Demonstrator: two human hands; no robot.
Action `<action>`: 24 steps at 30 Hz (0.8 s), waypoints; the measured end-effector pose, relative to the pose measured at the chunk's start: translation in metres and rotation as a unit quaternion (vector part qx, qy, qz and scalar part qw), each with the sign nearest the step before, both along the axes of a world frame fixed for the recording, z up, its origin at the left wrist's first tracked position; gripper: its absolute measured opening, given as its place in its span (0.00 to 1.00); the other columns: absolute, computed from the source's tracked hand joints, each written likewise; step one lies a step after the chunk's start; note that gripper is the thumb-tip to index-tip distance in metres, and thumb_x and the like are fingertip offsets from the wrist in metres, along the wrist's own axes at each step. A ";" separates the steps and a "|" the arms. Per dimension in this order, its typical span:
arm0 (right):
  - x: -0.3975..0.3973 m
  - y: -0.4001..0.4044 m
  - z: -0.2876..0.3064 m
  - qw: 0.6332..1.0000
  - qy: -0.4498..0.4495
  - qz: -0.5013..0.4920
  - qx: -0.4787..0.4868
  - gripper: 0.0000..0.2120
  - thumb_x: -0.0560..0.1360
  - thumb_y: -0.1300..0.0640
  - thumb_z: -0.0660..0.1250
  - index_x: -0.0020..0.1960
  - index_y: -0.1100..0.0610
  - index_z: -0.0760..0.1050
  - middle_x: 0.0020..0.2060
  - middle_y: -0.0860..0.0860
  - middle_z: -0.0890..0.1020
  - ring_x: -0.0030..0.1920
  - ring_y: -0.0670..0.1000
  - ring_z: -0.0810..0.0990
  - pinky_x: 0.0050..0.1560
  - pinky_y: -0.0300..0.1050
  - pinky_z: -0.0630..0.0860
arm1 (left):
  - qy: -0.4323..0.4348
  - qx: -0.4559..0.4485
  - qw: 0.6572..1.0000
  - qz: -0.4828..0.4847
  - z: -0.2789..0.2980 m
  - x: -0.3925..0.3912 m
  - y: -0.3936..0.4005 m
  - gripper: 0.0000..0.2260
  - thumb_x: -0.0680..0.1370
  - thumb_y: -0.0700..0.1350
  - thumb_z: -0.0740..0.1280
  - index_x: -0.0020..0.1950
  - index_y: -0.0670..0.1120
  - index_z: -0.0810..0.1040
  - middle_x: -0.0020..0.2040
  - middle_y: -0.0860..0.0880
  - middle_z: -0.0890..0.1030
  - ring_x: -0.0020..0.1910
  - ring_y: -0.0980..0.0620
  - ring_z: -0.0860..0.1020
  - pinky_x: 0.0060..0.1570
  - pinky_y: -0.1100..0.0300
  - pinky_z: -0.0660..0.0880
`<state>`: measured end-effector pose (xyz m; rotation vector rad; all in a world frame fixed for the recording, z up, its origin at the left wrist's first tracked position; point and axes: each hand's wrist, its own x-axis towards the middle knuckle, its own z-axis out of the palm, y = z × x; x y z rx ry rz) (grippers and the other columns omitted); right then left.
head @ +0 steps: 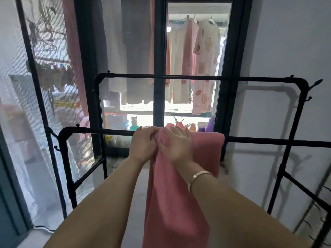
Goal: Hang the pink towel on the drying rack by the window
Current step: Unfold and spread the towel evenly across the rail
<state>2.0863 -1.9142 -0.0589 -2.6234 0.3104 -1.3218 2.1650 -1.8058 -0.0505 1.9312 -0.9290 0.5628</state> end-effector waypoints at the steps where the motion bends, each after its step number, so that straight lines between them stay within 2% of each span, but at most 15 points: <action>1: 0.002 0.002 -0.001 1.000 -0.009 -0.007 0.001 0.22 0.74 0.42 0.62 0.65 0.50 0.74 0.62 0.51 0.79 0.69 0.54 0.69 0.74 0.49 0.49 | -0.021 0.004 1.000 -0.010 0.000 0.002 0.003 0.15 0.79 0.38 0.59 0.56 0.52 0.82 0.51 0.53 0.84 0.54 0.50 0.77 0.60 0.69 0.61; 2: 0.003 0.004 -0.001 1.000 -0.018 -0.015 0.003 0.21 0.75 0.41 0.62 0.63 0.49 0.75 0.60 0.50 0.79 0.68 0.54 0.69 0.74 0.50 0.51 | -0.044 0.007 0.999 -0.021 0.001 0.003 0.004 0.15 0.79 0.38 0.59 0.56 0.52 0.82 0.49 0.52 0.84 0.51 0.50 0.78 0.62 0.66 0.62; 3: 0.003 0.006 -0.001 0.999 -0.022 -0.026 0.004 0.21 0.75 0.41 0.61 0.63 0.49 0.76 0.59 0.50 0.80 0.68 0.54 0.69 0.74 0.52 0.52 | -0.064 0.013 0.997 -0.028 0.000 0.004 0.006 0.15 0.79 0.39 0.59 0.55 0.52 0.82 0.47 0.52 0.84 0.49 0.50 0.78 0.64 0.59 0.64; 5: 0.003 0.009 -0.002 0.998 -0.035 -0.048 0.006 0.19 0.75 0.43 0.62 0.62 0.49 0.77 0.59 0.51 0.81 0.67 0.55 0.71 0.72 0.52 0.55 | -0.093 0.031 0.995 -0.028 -0.001 0.005 0.008 0.15 0.79 0.39 0.59 0.56 0.53 0.81 0.47 0.53 0.83 0.48 0.50 0.78 0.64 0.50 0.66; 8: 0.002 0.010 0.000 0.996 -0.061 -0.059 0.010 0.15 0.75 0.52 0.65 0.59 0.53 0.80 0.56 0.56 0.82 0.63 0.59 0.75 0.69 0.51 0.56 | -0.119 0.052 0.991 -0.028 -0.003 0.005 0.007 0.15 0.79 0.38 0.60 0.58 0.53 0.80 0.49 0.55 0.83 0.50 0.52 0.77 0.62 0.48 0.67; 10: 0.000 0.010 0.004 0.996 -0.077 -0.047 0.006 0.12 0.73 0.57 0.66 0.55 0.56 0.82 0.51 0.57 0.84 0.58 0.59 0.78 0.67 0.53 0.62 | -0.124 0.048 0.991 -0.021 -0.003 0.004 0.007 0.15 0.78 0.38 0.60 0.59 0.52 0.80 0.52 0.54 0.83 0.51 0.51 0.78 0.61 0.48 0.68; 13: -0.009 -0.003 0.014 0.988 -0.144 -0.032 0.049 0.07 0.71 0.65 0.67 0.46 0.58 0.82 0.40 0.56 0.85 0.46 0.58 0.82 0.58 0.51 0.73 | -0.125 0.045 0.991 0.003 -0.006 0.005 0.005 0.14 0.79 0.38 0.60 0.58 0.50 0.81 0.52 0.52 0.83 0.52 0.50 0.78 0.62 0.47 0.67; 15: -0.017 -0.018 0.016 0.985 -0.160 -0.049 0.039 0.11 0.70 0.69 0.66 0.49 0.59 0.82 0.44 0.58 0.85 0.47 0.59 0.83 0.56 0.52 0.76 | -0.119 0.049 0.991 0.023 -0.008 0.005 0.002 0.13 0.79 0.40 0.59 0.56 0.49 0.81 0.51 0.51 0.83 0.51 0.49 0.78 0.63 0.46 0.66; 18: -0.023 -0.032 0.005 0.992 -0.075 -0.051 -0.083 0.18 0.72 0.68 0.63 0.58 0.56 0.80 0.56 0.58 0.82 0.58 0.59 0.79 0.63 0.59 0.71 | -0.122 0.064 0.989 0.048 -0.004 0.002 -0.009 0.11 0.78 0.44 0.57 0.51 0.50 0.79 0.46 0.53 0.82 0.48 0.52 0.77 0.65 0.47 0.66; 21: -0.026 -0.032 -0.009 0.991 0.002 -0.075 -0.114 0.21 0.73 0.58 0.61 0.66 0.55 0.73 0.62 0.56 0.78 0.63 0.58 0.74 0.68 0.57 0.65 | -0.150 0.088 0.984 0.023 -0.004 -0.004 -0.020 0.13 0.79 0.52 0.59 0.61 0.53 0.76 0.51 0.53 0.82 0.51 0.52 0.77 0.66 0.49 0.66; 24: -0.031 -0.039 -0.005 0.987 0.020 -0.052 -0.149 0.22 0.75 0.64 0.60 0.69 0.56 0.70 0.63 0.57 0.77 0.63 0.58 0.75 0.67 0.55 0.67 | -0.180 0.118 0.976 0.028 -0.008 -0.003 -0.022 0.15 0.80 0.55 0.59 0.65 0.57 0.75 0.52 0.53 0.82 0.53 0.51 0.77 0.67 0.50 0.62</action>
